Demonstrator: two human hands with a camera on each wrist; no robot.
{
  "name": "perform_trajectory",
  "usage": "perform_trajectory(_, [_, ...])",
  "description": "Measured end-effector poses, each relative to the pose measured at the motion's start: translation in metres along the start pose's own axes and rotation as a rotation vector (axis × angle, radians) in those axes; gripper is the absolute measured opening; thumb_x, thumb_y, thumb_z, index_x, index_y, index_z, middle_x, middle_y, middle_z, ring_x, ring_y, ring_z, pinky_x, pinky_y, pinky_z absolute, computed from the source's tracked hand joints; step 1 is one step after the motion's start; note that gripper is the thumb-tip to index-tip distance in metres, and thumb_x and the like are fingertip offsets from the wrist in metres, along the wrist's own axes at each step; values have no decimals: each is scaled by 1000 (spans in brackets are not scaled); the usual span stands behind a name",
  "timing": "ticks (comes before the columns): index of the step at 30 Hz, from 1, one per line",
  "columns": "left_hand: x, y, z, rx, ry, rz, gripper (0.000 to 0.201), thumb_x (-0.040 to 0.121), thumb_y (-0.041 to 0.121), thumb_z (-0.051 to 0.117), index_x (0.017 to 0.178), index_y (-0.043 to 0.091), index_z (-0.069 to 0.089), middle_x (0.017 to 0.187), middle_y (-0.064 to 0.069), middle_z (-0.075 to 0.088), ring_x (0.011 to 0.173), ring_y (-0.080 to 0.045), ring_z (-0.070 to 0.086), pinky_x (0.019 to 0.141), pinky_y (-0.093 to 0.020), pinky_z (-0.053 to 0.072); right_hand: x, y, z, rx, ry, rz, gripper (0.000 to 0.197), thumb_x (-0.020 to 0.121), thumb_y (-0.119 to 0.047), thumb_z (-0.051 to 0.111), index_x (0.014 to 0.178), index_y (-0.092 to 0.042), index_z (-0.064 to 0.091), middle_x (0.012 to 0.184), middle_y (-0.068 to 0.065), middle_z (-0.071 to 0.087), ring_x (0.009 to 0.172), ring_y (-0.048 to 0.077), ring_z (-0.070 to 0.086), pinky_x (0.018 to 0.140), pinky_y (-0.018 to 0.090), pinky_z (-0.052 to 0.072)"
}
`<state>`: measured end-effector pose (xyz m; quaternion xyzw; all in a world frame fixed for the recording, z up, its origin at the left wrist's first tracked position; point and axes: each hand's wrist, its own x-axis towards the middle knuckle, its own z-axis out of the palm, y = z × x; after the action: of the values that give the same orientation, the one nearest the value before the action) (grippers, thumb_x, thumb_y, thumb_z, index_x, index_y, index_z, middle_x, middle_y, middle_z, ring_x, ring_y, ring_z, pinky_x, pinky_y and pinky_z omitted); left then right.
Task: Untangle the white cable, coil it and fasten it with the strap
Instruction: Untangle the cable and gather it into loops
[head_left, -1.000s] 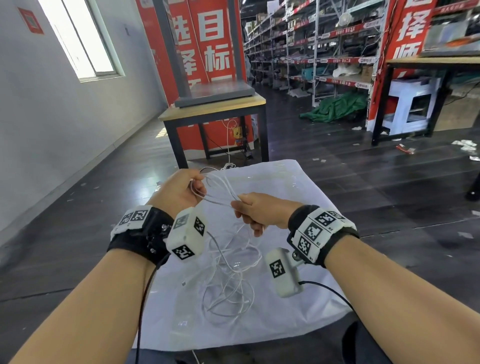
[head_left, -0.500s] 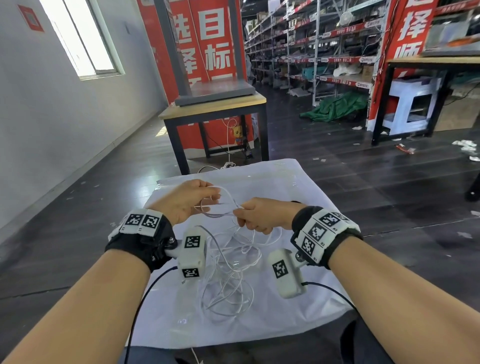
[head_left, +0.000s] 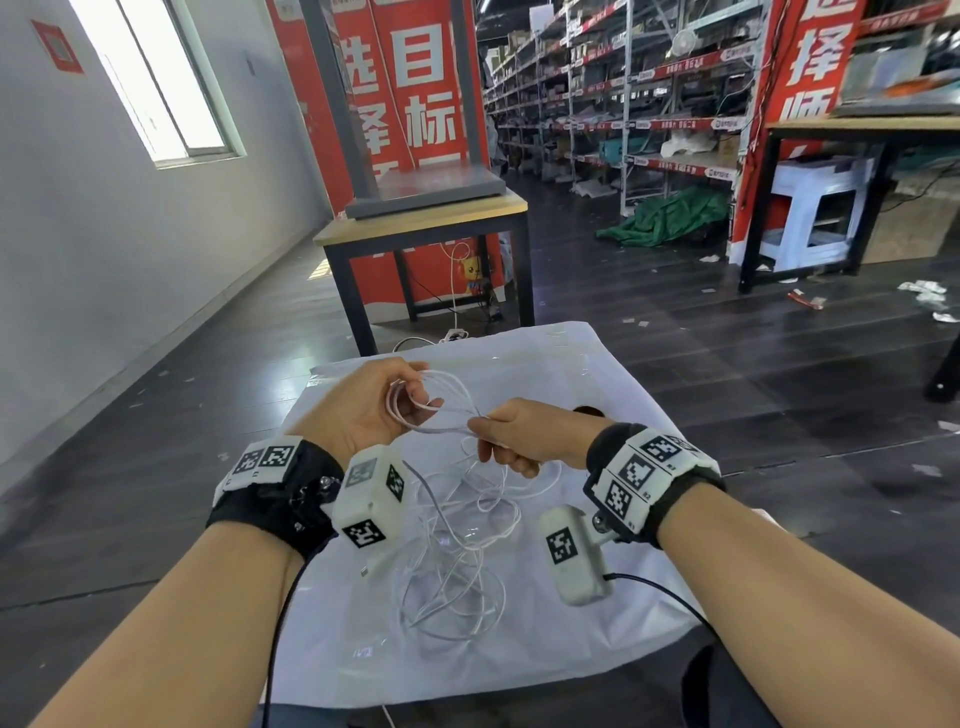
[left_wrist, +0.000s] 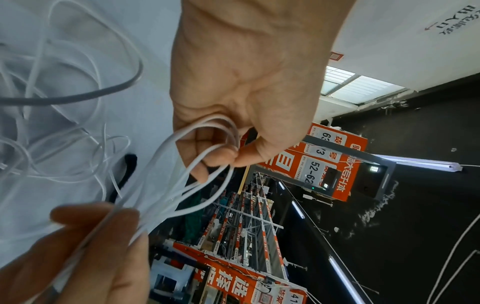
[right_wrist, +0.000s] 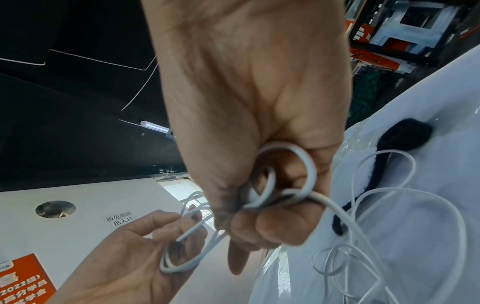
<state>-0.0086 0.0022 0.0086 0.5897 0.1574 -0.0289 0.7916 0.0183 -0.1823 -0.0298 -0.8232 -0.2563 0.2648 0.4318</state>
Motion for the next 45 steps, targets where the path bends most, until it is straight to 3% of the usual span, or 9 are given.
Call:
perform_trajectory(7, [0,8,5,-101,28,-24,14,88,-3,40,83,9,45,50,1,31,36,-6,25,41,-17,39,-3,-5,2,-1,-107,-20,32,104,-26,34,90,-9,57,64,-2,41,48,8,35,46,17,31])
perform_trajectory(13, [5,7,-1,-9,77,-13,15,92,-1,44,84,10,49,49,-1,43,38,-9,42,57,-23,56,-3,-8,2,-153,-95,-1,39,103,-38,34,82,-13,54,64,-1,41,53,11,34,48,20,31])
perform_trajectory(22, [-1,12,1,138,73,22,14,96,2,44,93,7,56,58,-1,46,41,-7,43,50,-21,51,-3,-6,8,130,-173,-14,37,104,-33,34,73,-15,43,59,-3,33,44,7,28,44,17,24])
perform_trajectory(28, [-2,1,5,359,137,227,21,98,17,51,116,10,57,105,-8,67,91,-17,64,85,-29,52,1,-10,-4,510,182,-165,33,104,-24,33,73,-14,39,45,-11,32,37,5,23,37,16,19])
perform_trajectory(33, [-6,-20,28,754,-235,280,43,89,-9,45,126,12,54,130,-2,58,116,-11,54,94,-26,44,4,-31,-11,706,535,-288,35,105,-28,32,73,-14,39,50,-7,32,41,7,29,37,16,26])
perform_trajectory(36, [-9,-29,42,968,-517,188,35,92,1,55,123,17,61,129,8,60,121,-2,50,98,-14,38,1,-41,-15,750,654,-297,34,104,-29,33,75,-13,40,57,-2,35,44,10,37,38,16,33])
perform_trajectory(39, [-10,-34,46,1030,-537,142,13,94,15,60,104,14,68,110,1,70,108,-5,60,101,-20,40,-2,-41,-24,874,745,-283,36,104,-25,33,71,-13,39,59,0,35,45,11,35,39,18,35])
perform_trajectory(42, [-7,-34,37,1078,-492,119,11,93,13,58,99,19,66,95,1,73,95,-6,64,95,-22,41,-2,-24,-35,375,999,-277,36,104,-27,31,74,-11,42,66,1,43,58,20,42,54,32,39])
perform_trajectory(45, [-7,-30,24,1114,-458,137,11,94,15,58,99,15,67,88,3,73,90,-6,64,91,-24,44,-3,-7,-42,-5,1047,-224,33,105,-26,29,86,-5,44,69,3,48,67,25,48,58,32,31])
